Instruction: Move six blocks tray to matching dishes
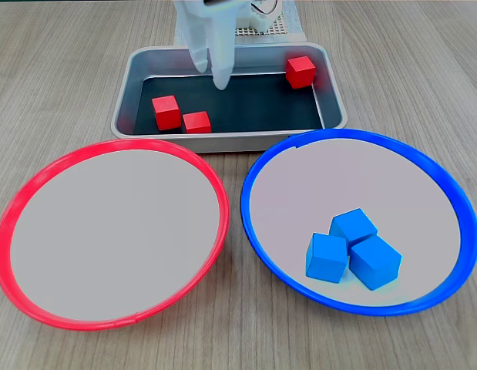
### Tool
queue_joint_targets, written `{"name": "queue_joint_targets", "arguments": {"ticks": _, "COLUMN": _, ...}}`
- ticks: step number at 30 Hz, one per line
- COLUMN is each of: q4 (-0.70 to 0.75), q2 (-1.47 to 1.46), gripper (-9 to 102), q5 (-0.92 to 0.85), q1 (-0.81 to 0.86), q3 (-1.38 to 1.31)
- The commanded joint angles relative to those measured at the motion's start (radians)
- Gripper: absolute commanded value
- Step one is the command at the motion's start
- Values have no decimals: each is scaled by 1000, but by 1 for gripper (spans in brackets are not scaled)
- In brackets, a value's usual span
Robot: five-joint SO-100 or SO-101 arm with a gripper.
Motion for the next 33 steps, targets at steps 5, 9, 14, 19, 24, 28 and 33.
{"name": "queue_joint_targets", "arguments": {"ticks": 5, "q4": -207, "q2": -97, "gripper": 22, "q5": 31, "q1": -11, "q3": 15}}
{"name": "queue_joint_targets", "arguments": {"ticks": 9, "q4": -238, "q2": -160, "gripper": 21, "q5": 46, "q1": -2, "q3": -28}}
{"name": "queue_joint_targets", "arguments": {"ticks": 14, "q4": -239, "q2": -212, "gripper": 18, "q5": 81, "q1": 32, "q3": -91}}
{"name": "queue_joint_targets", "arguments": {"ticks": 19, "q4": -241, "q2": -239, "gripper": 13, "q5": 92, "q1": 58, "q3": -112}}
{"name": "queue_joint_targets", "arguments": {"ticks": 24, "q4": -219, "q2": -236, "gripper": 5, "q5": 97, "q1": 57, "q3": -101}}
{"name": "queue_joint_targets", "arguments": {"ticks": 28, "q4": -80, "q2": -210, "gripper": 0, "q5": 103, "q1": 44, "q3": -124}}
{"name": "queue_joint_targets", "arguments": {"ticks": 33, "q4": 250, "q2": -144, "gripper": 0, "q5": 348, "q1": 2, "q3": -446}}
